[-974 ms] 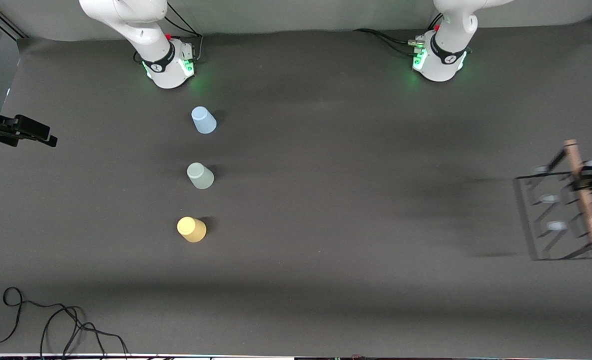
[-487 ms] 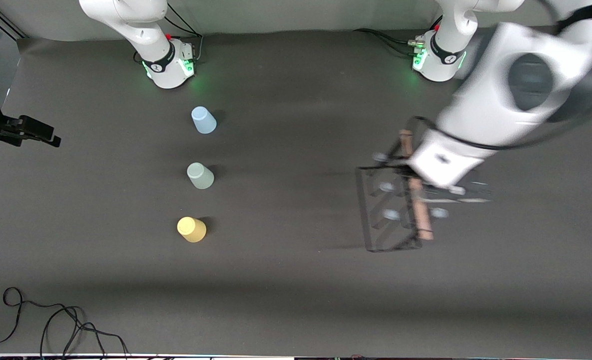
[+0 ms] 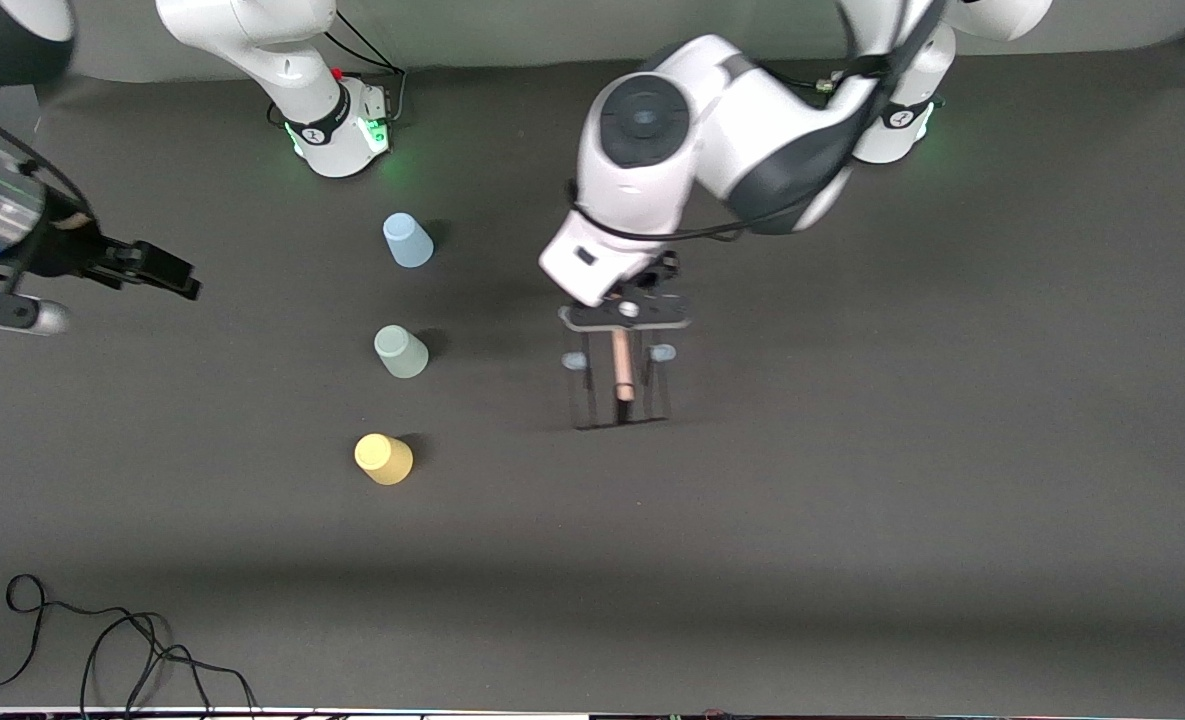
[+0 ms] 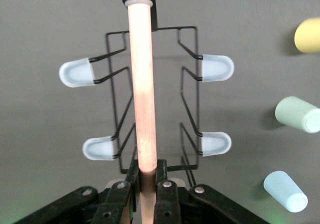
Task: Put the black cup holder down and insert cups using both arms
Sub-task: 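Lower the rack with the left gripper while the right gripper grasps the green cup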
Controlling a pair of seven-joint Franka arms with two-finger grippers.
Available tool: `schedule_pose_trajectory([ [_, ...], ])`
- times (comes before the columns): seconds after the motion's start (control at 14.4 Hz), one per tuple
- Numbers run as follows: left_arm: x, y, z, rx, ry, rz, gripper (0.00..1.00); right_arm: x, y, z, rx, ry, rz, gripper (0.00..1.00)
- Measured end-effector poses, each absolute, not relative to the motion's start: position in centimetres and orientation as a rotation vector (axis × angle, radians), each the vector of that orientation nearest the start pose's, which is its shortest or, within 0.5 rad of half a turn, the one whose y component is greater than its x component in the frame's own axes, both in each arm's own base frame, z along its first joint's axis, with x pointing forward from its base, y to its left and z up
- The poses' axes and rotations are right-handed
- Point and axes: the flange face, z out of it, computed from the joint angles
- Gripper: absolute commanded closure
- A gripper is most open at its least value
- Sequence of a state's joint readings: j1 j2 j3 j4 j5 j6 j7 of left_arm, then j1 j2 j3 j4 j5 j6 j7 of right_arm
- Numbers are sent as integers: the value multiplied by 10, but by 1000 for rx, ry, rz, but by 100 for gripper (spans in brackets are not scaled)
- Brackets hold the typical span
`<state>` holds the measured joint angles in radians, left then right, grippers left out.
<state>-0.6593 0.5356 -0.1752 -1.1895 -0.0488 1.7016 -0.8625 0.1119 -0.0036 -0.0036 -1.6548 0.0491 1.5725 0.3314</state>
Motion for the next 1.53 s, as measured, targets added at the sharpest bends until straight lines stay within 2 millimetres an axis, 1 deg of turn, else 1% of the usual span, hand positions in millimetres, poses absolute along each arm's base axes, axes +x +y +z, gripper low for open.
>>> schedule_pose_trajectory([
  [0.07, 494, -513, 471, -3208, -94, 181, 100, 547, 75, 577, -3088, 369, 134, 0],
  [0.21, 502, -516, 449, -3199, -104, 158, 100, 549, 90, 555, -3088, 394, 139, 0],
  [0.35, 510, -518, 422, -3197, -116, 149, 100, 549, 94, 542, -3090, 403, 154, 0],
  [0.56, 507, -529, 387, -3192, -101, 166, 100, 551, 94, 525, -3083, 410, 188, 0],
  [0.7, 506, -535, 375, -3200, -93, 160, 100, 554, 101, 511, -3078, 399, 218, 0],
  [0.83, 504, -539, 368, -3202, -86, 163, 100, 558, 116, 491, -3078, 407, 213, 0],
  [0.97, 499, -545, 359, -3196, -75, 173, 100, 558, 136, 462, -3074, 429, 175, 0],
  [1.11, 498, -551, 352, -3212, -105, 155, 100, 551, 155, 428, -3072, 441, 140, 0],
  [1.25, 496, -557, 343, -3222, -120, 147, 100, 540, 165, 395, -3071, 437, 113, 0],
  [1.32, 494, -561, 340, -3231, -128, 138, 57, 535, 165, 378, -3069, 438, 96, 0],
  [1.39, 494, -563, 339, -3238, -137, 131, 1, 530, 164, 362, -3067, 442, 82, 0],
  [1.53, 495, -564, 340, -3244, -153, 121, 0, 520, 158, 329, -3067, 454, 67, 0],
])
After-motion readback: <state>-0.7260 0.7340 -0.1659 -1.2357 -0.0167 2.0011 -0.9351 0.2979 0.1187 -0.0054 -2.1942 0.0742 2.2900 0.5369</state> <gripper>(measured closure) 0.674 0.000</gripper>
